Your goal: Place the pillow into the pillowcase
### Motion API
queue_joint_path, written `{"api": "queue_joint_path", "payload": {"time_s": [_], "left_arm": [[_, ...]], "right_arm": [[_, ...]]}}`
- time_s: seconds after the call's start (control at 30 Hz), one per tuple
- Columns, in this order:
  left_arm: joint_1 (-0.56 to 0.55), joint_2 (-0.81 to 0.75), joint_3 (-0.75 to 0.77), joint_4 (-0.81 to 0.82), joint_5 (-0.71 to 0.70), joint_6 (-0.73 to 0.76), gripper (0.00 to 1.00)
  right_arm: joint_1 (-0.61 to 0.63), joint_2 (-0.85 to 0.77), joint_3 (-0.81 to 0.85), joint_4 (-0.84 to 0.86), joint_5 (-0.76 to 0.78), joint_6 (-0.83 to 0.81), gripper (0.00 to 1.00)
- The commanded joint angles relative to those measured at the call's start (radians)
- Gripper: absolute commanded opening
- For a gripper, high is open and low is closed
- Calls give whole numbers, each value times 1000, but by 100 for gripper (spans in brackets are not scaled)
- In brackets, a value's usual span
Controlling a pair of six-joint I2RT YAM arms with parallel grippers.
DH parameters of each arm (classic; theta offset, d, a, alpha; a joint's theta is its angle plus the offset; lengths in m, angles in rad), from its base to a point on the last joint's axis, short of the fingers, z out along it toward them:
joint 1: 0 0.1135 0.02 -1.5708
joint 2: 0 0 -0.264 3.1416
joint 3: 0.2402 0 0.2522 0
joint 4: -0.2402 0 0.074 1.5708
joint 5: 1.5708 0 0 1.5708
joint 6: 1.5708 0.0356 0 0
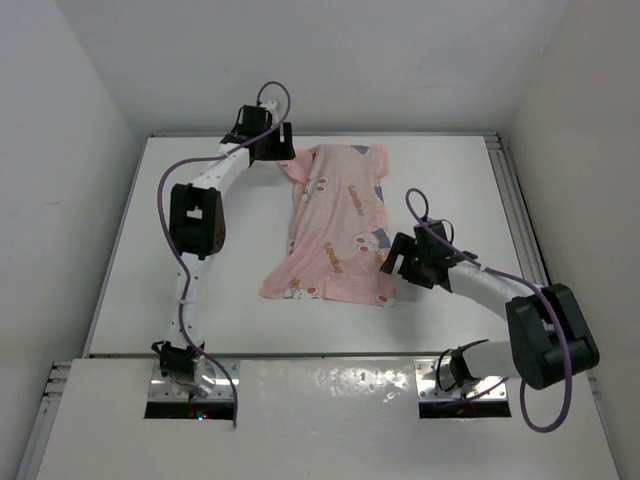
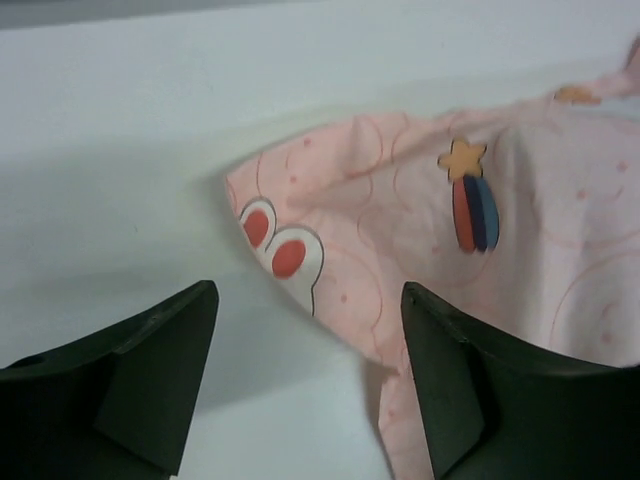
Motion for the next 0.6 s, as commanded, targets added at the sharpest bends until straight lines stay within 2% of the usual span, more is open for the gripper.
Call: {"api": "queue_joint_path", "payload": {"time_s": [0.0,0.1,0.2,0.3,0.37,0.4,0.47,0.5,0.57], "left_arm": [[-3,79,48,95,4,-88,71],[-3,119,60,78,-5,-105,67],[-3,130,22,73,-30,-99,67],[-3,148,9,108,-37,-97,61],[-3,161,37,139,-45,-100,44],[-3,172,46,147,-45,-100,27],[-3,185,69,168,-54,-94,5],[-3,188,78,170,-57,-88,0],[-1,193,100,187,-69,-51,0]], "right_arm": [[96,-40,-11,-117,104,13,84],[150,-69,-40,-133,158,49,85],[147,-95,-95,-103,181,122,87],[150,-103,-129,-23,178,147,81],[162,-80,-117,-15,170,167,72],[165,-60,-120,-10,167,181,54],[159,-57,-156,63,131,256,39],[153,-72,-184,121,106,274,35],[135,-92,-262,206,71,345,23]]}}
